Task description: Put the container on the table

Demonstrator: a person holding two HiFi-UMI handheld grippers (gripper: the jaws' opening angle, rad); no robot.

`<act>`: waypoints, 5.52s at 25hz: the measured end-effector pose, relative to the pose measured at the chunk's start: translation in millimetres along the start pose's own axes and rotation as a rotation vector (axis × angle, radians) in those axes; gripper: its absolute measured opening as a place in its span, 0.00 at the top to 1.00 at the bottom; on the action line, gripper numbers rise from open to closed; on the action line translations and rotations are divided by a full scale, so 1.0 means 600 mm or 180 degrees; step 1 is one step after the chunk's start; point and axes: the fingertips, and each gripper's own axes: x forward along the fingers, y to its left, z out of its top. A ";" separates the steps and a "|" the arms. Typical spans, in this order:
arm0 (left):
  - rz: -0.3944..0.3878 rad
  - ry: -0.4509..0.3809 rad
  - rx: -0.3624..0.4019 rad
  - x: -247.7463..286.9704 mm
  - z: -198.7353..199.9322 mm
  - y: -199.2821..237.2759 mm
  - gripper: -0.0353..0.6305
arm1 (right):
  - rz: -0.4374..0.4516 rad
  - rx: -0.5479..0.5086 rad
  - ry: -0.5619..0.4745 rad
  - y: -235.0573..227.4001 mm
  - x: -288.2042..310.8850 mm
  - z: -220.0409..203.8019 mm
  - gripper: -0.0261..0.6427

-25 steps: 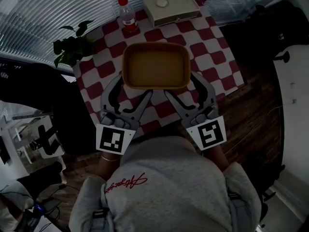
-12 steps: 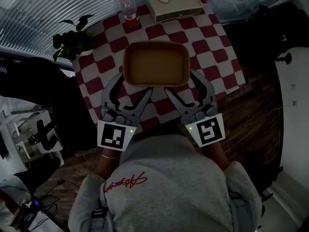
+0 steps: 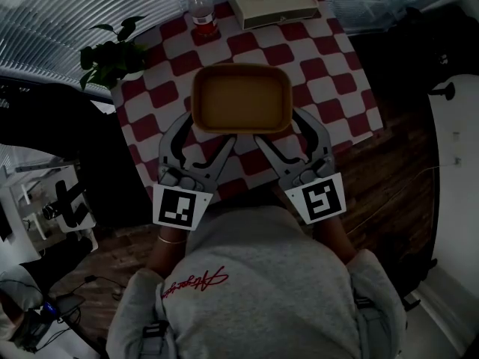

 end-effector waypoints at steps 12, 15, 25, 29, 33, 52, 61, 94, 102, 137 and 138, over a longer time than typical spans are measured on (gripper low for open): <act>0.0029 0.0159 0.0027 0.009 -0.036 0.001 0.47 | 0.0066 -0.0027 0.0189 0.002 0.012 -0.041 0.52; 0.0044 0.0197 0.0006 0.011 -0.044 0.003 0.47 | 0.0084 -0.0031 0.0225 0.003 0.016 -0.049 0.52; 0.0105 0.0399 0.0113 0.016 -0.080 0.005 0.47 | 0.0177 0.0052 0.0363 0.005 0.029 -0.081 0.52; 0.0150 0.0454 0.0120 0.019 -0.091 0.007 0.48 | 0.0179 0.0113 0.0415 0.004 0.035 -0.097 0.52; 0.0196 0.0519 0.0098 0.021 -0.103 0.006 0.49 | 0.0243 0.0101 0.0473 0.003 0.040 -0.108 0.52; 0.0457 0.0687 -0.0036 0.035 -0.152 0.002 0.49 | 0.0519 0.0108 0.0631 -0.003 0.062 -0.166 0.52; 0.0508 0.0774 -0.0109 0.032 -0.181 -0.003 0.50 | 0.0598 0.0078 0.0734 0.006 0.065 -0.192 0.52; 0.0465 0.1031 -0.0299 0.016 -0.246 -0.012 0.50 | 0.0684 0.0075 0.1013 0.036 0.067 -0.248 0.53; 0.0458 0.1068 -0.0343 0.011 -0.259 -0.012 0.50 | 0.0704 0.0054 0.1069 0.044 0.068 -0.258 0.53; 0.0367 0.1248 -0.0469 0.009 -0.300 -0.021 0.51 | 0.0742 0.0035 0.1274 0.054 0.068 -0.294 0.53; 0.0360 0.1257 -0.0462 0.009 -0.301 -0.021 0.51 | 0.0742 0.0035 0.1279 0.054 0.068 -0.295 0.53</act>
